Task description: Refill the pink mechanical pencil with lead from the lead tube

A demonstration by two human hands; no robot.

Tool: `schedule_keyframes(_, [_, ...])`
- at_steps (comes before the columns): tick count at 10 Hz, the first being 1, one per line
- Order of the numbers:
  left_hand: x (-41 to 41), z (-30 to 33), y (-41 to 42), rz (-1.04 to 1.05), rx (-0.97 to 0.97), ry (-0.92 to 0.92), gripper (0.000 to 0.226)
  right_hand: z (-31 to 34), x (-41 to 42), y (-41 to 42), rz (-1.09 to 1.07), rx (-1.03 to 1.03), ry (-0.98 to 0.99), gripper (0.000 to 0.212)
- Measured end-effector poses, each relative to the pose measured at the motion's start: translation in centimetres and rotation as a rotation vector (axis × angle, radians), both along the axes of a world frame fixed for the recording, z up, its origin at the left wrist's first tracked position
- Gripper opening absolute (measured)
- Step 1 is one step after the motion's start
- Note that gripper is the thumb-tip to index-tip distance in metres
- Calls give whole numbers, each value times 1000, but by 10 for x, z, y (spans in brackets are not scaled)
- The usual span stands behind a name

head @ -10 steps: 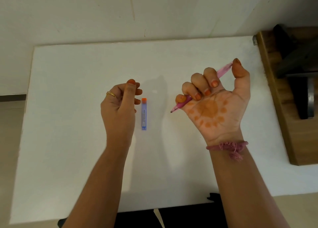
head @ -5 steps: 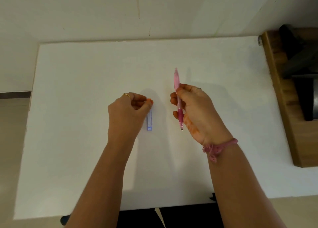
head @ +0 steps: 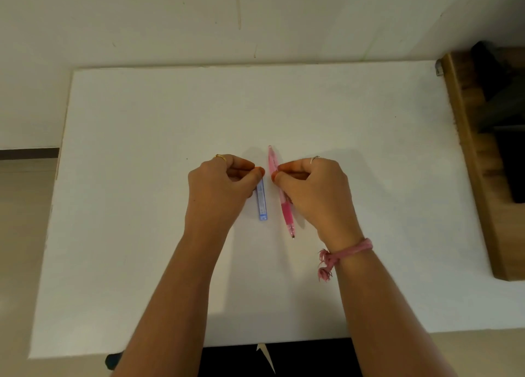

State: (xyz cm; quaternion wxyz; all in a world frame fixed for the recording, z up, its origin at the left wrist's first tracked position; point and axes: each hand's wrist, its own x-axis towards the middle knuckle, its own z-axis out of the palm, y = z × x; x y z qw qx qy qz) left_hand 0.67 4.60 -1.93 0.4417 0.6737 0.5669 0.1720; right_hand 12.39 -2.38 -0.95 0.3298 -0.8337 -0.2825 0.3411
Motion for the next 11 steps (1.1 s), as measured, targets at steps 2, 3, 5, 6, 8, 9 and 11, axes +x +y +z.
schedule_keyframes(2, [2, 0, -1, -20, 9, 21, 11, -3, -1, 1, -17, -7, 65, 21])
schedule_keyframes(3, [1, 0, -2, -14, 20, 22, 11, -4, -1, 1, -15, -9, 78, 22])
schedule_keyframes(5, [3, -1, -3, 7, 29, 19, 13, -4, -1, 1, -3, -7, 58, 22])
schedule_keyframes(6, [3, -1, -3, 19, 36, 4, 11, -4, 1, 0, -30, 6, 108, 22])
schedule_keyframes(8, [3, -1, -1, 14, 118, 29, 15, -3, 7, 0, -65, 32, 138, 14])
schedule_keyframes(9, [4, 0, 0, 3, 169, 27, 10, -4, 9, 0, -52, 46, 141, 12])
schedule_keyframes(11, [3, 3, -2, 6, 236, -20, 7, -3, 6, 2, -59, 53, 114, 15])
